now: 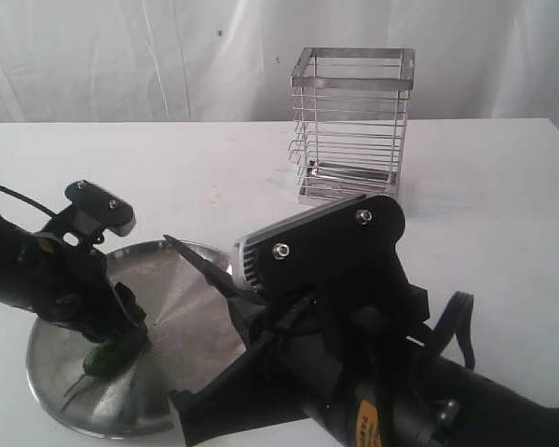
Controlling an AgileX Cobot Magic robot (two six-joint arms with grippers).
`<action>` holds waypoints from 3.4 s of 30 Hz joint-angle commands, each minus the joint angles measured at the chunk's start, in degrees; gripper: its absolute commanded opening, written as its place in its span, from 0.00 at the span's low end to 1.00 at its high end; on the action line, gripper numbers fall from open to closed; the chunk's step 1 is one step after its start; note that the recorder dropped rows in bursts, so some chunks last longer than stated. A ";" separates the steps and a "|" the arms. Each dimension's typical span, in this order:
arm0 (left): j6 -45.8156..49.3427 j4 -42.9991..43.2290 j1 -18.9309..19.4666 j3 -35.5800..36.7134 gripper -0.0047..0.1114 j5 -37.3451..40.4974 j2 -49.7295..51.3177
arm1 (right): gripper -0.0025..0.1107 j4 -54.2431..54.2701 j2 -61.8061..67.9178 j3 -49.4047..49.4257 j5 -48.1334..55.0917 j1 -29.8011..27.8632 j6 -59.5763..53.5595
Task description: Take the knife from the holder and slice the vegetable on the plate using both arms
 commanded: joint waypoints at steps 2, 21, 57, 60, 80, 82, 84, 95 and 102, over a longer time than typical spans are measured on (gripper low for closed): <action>-0.53 -0.69 -0.17 0.26 0.52 4.81 -6.57 | 0.02 0.25 -0.54 0.12 1.50 -0.26 -1.31; 4.45 -14.67 -0.17 0.26 0.51 9.49 -9.00 | 0.02 -2.13 -5.54 0.12 -1.24 -0.26 -1.88; 63.76 -17.06 0.19 -4.71 0.62 28.13 -19.51 | 0.02 28.28 -13.69 0.12 -6.53 -0.26 -58.05; 65.60 -17.39 0.19 -4.71 0.62 28.01 -19.51 | 0.02 29.49 -13.69 0.12 -8.20 -0.26 -59.95; 65.74 -19.07 0.07 -4.71 0.12 29.03 -16.55 | 0.02 29.86 -13.69 0.12 -11.81 -0.26 -60.95; 66.10 -19.07 -0.79 -4.71 0.04 29.16 -16.55 | 0.02 29.86 -13.69 0.12 -11.81 -0.26 -60.95; 66.93 -19.07 -1.73 -4.71 0.04 29.16 -16.55 | 0.02 29.86 -13.69 0.12 -11.81 -0.26 -60.95; 66.88 -17.82 -2.61 -4.71 0.04 29.05 -16.66 | 0.04 34.17 -13.69 0.12 -5.76 -0.26 -67.43; 66.77 -17.82 -2.61 -4.71 0.04 29.05 -16.66 | 0.33 38.50 -13.69 0.12 -1.97 -0.26 -72.30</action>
